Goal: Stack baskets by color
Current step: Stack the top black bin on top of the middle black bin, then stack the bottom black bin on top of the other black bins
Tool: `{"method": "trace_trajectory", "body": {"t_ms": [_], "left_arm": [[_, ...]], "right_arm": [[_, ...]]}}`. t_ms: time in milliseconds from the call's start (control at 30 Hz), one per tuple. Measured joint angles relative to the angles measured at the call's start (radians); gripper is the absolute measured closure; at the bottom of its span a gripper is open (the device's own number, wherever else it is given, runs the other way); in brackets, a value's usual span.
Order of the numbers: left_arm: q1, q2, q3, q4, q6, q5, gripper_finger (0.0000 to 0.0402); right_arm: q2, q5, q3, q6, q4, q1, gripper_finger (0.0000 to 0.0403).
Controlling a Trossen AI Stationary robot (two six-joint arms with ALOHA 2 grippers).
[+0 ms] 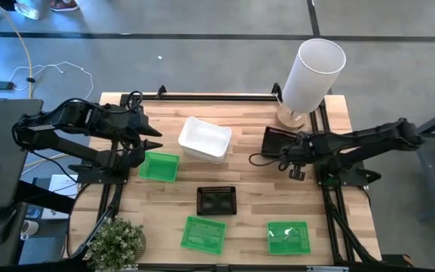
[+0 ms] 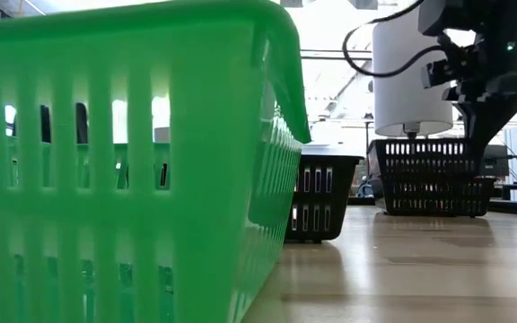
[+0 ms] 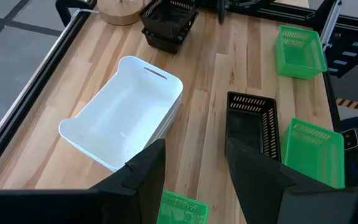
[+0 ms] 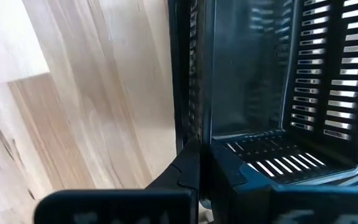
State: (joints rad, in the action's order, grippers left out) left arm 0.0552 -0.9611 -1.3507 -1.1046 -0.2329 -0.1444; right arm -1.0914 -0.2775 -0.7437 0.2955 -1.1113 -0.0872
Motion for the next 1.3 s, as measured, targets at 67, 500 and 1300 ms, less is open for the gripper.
{"method": "trace_trajectory", "body": {"t_ms": [67,500,1300], "left_arm": [[0.000,0.000,0.000,0.000,0.000,0.000,0.0245],[0.000,0.000,0.000,-0.001,0.000,0.000,0.0245],[0.000,-0.043,-0.001,0.011,0.000,0.000,0.0245]], "right_arm": [[-0.020,0.000,0.000,-0.005,-0.002,0.000,0.0403],[-0.105,0.003,0.000,-0.008,-0.002,0.000,0.0403],[-0.100,-0.003,-0.117,0.173,-0.085,0.000,0.0286]]}}
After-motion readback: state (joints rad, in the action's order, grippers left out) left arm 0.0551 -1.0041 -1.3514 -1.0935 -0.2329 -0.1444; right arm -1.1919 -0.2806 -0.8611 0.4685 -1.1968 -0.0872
